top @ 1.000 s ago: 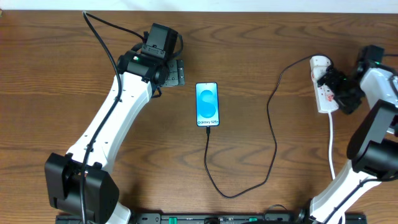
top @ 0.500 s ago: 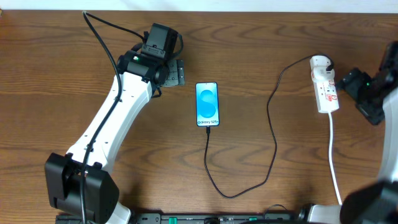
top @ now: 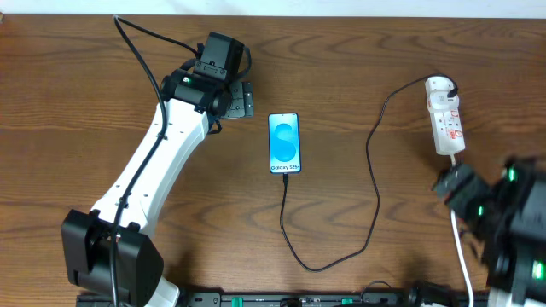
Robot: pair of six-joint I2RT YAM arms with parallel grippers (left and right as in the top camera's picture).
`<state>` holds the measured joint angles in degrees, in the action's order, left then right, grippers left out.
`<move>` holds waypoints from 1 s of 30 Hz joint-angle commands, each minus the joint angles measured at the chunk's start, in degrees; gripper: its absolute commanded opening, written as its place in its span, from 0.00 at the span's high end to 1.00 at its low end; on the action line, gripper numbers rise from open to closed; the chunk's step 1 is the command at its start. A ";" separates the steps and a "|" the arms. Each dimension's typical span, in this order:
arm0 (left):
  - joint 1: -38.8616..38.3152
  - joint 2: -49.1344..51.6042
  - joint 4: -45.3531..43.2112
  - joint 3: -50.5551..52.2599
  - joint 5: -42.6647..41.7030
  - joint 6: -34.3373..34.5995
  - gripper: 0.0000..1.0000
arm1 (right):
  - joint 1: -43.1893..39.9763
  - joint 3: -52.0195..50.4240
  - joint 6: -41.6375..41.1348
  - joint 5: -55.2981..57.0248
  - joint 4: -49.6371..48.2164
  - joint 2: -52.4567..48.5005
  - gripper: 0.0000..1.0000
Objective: Plug charger to phone and switch on socket
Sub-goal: 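Pull the right gripper back from the power strip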
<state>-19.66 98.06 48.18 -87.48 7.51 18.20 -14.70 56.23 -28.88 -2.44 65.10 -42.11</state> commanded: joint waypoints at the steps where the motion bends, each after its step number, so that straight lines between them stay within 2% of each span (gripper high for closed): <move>1: 0.22 0.42 0.22 -0.39 0.70 -0.09 0.10 | 0.44 -1.40 0.22 -1.18 3.72 6.40 0.01; 6: 0.22 0.42 0.22 -0.39 0.70 -0.09 0.10 | 0.44 -1.38 0.20 -1.27 11.89 12.37 0.01; 11: 0.24 0.42 0.22 -0.39 0.70 -0.09 0.09 | 0.44 -1.40 0.24 -1.60 15.91 13.66 0.01; 27: 0.24 0.42 0.22 -0.39 0.70 -0.09 0.10 | 0.46 -1.60 0.26 -0.96 17.55 13.84 0.01; 30: 0.24 0.42 0.22 -0.39 0.70 -0.09 0.10 | 0.50 -1.92 4.02 -1.18 15.96 14.78 0.01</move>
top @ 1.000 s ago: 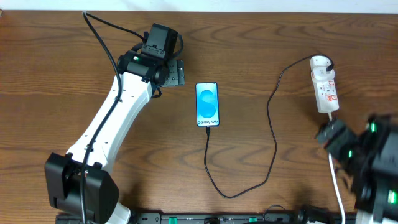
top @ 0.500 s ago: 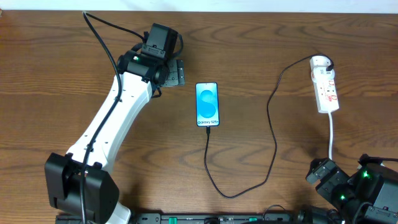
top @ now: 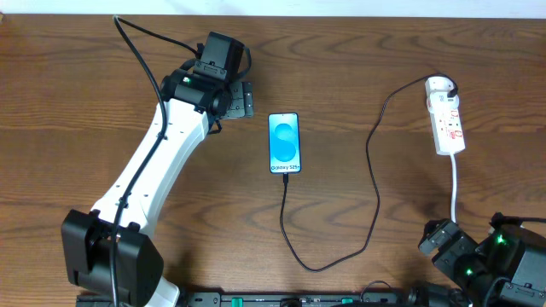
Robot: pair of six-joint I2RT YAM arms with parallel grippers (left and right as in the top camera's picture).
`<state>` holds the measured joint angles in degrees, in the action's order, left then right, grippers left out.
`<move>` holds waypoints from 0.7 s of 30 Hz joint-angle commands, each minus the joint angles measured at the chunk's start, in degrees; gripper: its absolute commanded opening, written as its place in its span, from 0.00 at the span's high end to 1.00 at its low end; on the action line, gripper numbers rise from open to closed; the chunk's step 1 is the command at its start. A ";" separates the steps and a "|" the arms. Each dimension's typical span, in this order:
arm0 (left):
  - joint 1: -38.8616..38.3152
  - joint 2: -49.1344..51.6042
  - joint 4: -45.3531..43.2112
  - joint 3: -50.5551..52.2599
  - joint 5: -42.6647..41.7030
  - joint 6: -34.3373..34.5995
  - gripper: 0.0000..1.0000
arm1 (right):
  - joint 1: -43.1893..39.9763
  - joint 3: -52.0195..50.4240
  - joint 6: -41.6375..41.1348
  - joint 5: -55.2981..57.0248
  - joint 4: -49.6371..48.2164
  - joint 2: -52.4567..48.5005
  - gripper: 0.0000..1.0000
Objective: Plug charger to phone and switch on socket
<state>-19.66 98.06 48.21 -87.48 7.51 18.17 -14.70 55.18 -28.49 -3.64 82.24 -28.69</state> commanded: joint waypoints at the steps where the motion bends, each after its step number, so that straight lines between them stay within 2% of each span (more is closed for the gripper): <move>1: 0.24 0.42 0.20 -0.39 0.70 -0.07 0.10 | 0.68 -1.07 4.59 -0.04 -1.75 1.99 0.01; 4: 0.22 0.42 0.20 -0.39 0.70 -0.07 0.09 | 2.82 -2.64 5.46 -0.07 -4.72 5.16 0.01; 9: 0.22 0.42 0.20 -0.39 0.70 -0.07 0.10 | 10.45 -10.82 5.46 -1.03 -18.16 14.53 0.01; 13: 0.24 0.42 0.20 -0.39 0.70 -0.07 0.10 | 12.15 -17.70 5.60 -1.29 -25.03 21.00 0.01; 16: 0.22 0.42 0.20 -0.39 0.70 -0.07 0.10 | 12.20 -21.75 10.10 -4.24 -29.59 24.46 0.01; 18: 0.24 0.42 0.20 -0.39 0.70 -0.07 0.10 | 12.35 -25.16 16.24 -7.56 -34.47 26.88 0.01; 21: 0.22 0.42 0.20 -0.39 0.70 -0.07 0.10 | 12.66 -27.39 17.05 -7.19 -37.46 28.15 0.01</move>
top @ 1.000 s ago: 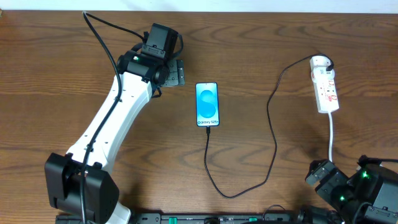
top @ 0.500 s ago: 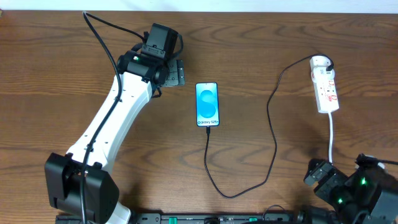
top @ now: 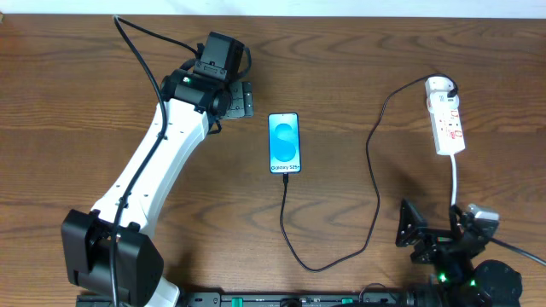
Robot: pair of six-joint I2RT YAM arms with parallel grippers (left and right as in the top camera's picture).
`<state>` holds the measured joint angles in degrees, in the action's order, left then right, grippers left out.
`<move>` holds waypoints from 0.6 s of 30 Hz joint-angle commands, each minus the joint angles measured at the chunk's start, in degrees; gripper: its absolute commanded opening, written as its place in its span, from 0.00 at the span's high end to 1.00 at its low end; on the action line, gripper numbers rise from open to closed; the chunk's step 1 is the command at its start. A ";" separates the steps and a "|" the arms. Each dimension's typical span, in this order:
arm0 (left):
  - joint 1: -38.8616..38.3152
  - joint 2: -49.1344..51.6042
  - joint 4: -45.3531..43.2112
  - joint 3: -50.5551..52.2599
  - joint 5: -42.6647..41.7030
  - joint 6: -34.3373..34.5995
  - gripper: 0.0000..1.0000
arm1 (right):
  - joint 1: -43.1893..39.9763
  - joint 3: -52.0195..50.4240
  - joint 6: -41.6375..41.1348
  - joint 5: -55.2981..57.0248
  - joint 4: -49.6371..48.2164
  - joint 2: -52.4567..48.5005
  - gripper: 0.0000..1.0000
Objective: Plug charger to phone and switch on socket
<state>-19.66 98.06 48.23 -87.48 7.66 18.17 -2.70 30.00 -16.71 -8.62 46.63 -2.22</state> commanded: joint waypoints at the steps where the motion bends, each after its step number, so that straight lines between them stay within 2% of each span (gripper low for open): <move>1: 0.22 0.42 0.17 -0.39 0.55 -0.07 0.10 | 0.72 -2.89 5.33 -2.03 -2.89 1.90 0.01; 18: 0.22 0.42 0.17 -0.39 0.55 -0.07 0.10 | 2.95 -20.37 8.52 -2.05 -34.14 1.90 0.01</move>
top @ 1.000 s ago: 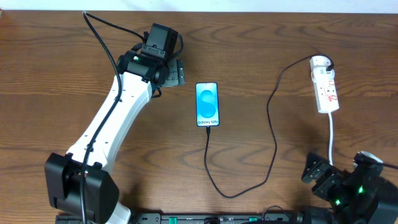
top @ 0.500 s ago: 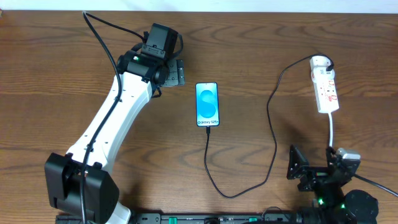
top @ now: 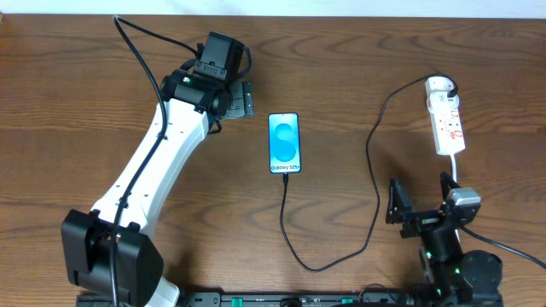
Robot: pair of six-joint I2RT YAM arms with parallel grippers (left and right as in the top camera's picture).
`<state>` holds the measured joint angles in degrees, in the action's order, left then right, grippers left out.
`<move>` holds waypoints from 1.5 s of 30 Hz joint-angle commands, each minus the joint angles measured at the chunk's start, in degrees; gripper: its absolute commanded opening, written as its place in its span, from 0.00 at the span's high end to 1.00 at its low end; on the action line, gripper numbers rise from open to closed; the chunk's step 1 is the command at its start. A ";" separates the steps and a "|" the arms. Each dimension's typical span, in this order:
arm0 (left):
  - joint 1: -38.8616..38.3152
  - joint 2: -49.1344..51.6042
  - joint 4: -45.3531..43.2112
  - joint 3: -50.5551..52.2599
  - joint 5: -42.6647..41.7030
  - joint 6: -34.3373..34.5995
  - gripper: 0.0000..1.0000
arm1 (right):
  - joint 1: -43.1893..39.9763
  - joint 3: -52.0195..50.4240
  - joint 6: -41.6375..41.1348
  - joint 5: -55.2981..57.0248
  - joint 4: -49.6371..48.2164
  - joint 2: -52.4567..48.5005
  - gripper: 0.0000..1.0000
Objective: Plug charger to phone and switch on socket
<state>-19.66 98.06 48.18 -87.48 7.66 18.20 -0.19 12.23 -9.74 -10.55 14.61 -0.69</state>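
The phone (top: pixel 285 143) lies face up mid-table with its screen lit blue. A black cable (top: pixel 375 175) runs from the phone's near end, loops toward the front edge and rises to a plug (top: pixel 439 83) at the far end of the white power strip (top: pixel 449 124). The strip's switch is too small to read. My left gripper (top: pixel 244 99) rests just left of the phone, turned on its side so its jaws do not show. At the front right my right gripper (top: pixel 420 198) is open and empty, fingers spread wide, below the strip.
The strip's white cord (top: pixel 455 170) runs from its near end toward my right arm's base (top: pixel 452 264). My left arm (top: pixel 162 162) stretches diagonally across the left half of the wooden table (top: pixel 68 102). The cable's loop (top: pixel 316 266) lies near the front edge.
My right gripper has shifted a little farther from the front edge and to the left, with its fingers still spread. Phone, cable, strip and left arm are unchanged.
My right arm first stood just below the strip's near end. Then it was low in the front right corner. After that its gripper showed near the front edge with fingers apart, and now it sits slightly farther in. The rest stayed put.
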 commanded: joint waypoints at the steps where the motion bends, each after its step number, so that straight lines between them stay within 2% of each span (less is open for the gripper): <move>1: 0.22 0.42 0.22 -0.39 0.55 -0.09 0.10 | 0.46 -3.78 2.25 -0.13 -3.48 0.37 0.01; 9: 0.22 0.42 0.22 -0.39 0.55 -0.09 0.10 | 0.52 -12.02 4.26 -0.13 -13.27 0.37 0.01; 20: 0.24 0.42 0.22 -0.39 0.55 -0.09 0.10 | 0.61 -11.93 7.69 0.57 -11.02 0.37 0.01; 45: 0.22 0.42 0.22 -0.39 0.55 -0.09 0.10 | 0.61 -11.91 7.67 0.72 -11.04 0.37 0.01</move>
<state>-19.66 98.06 48.21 -87.48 7.66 18.20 -0.14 0.40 -3.14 -10.37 3.22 -0.69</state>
